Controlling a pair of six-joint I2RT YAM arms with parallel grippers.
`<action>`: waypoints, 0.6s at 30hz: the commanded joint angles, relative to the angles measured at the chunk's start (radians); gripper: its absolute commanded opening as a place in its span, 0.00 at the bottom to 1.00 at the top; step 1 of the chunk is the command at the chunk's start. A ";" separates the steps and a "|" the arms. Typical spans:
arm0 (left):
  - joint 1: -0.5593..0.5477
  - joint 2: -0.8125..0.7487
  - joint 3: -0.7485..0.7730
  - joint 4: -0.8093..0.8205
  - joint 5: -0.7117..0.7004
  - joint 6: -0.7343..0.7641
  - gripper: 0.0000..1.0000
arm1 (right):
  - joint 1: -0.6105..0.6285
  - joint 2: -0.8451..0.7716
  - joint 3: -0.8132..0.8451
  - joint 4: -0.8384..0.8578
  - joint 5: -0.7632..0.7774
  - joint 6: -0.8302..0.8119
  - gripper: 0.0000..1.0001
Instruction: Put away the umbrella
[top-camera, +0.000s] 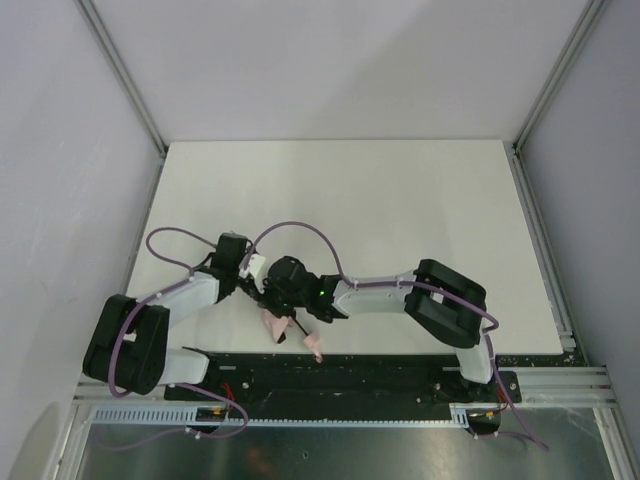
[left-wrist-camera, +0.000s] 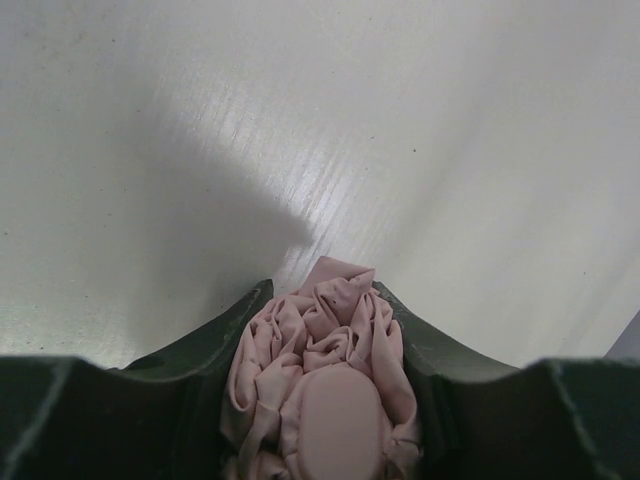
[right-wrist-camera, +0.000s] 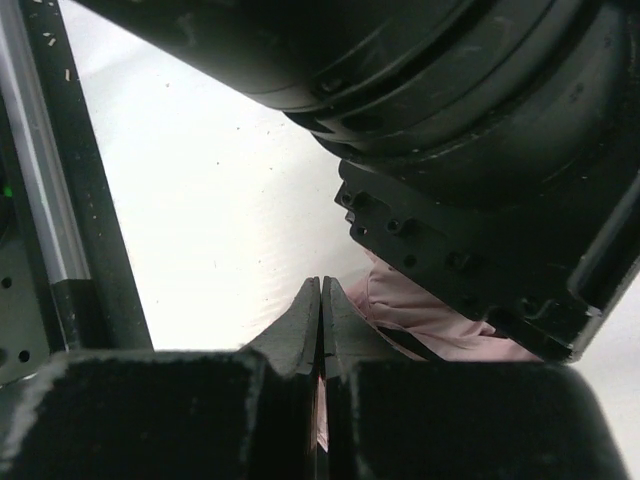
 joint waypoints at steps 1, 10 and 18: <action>0.006 0.021 0.018 -0.089 0.003 -0.044 0.00 | 0.077 0.112 -0.014 -0.212 0.023 0.023 0.01; 0.029 0.013 0.061 -0.115 -0.002 -0.052 0.00 | 0.092 0.032 -0.086 -0.205 0.016 0.082 0.10; 0.044 -0.053 0.082 -0.114 -0.053 -0.028 0.00 | 0.091 -0.251 -0.144 -0.133 -0.036 0.135 0.22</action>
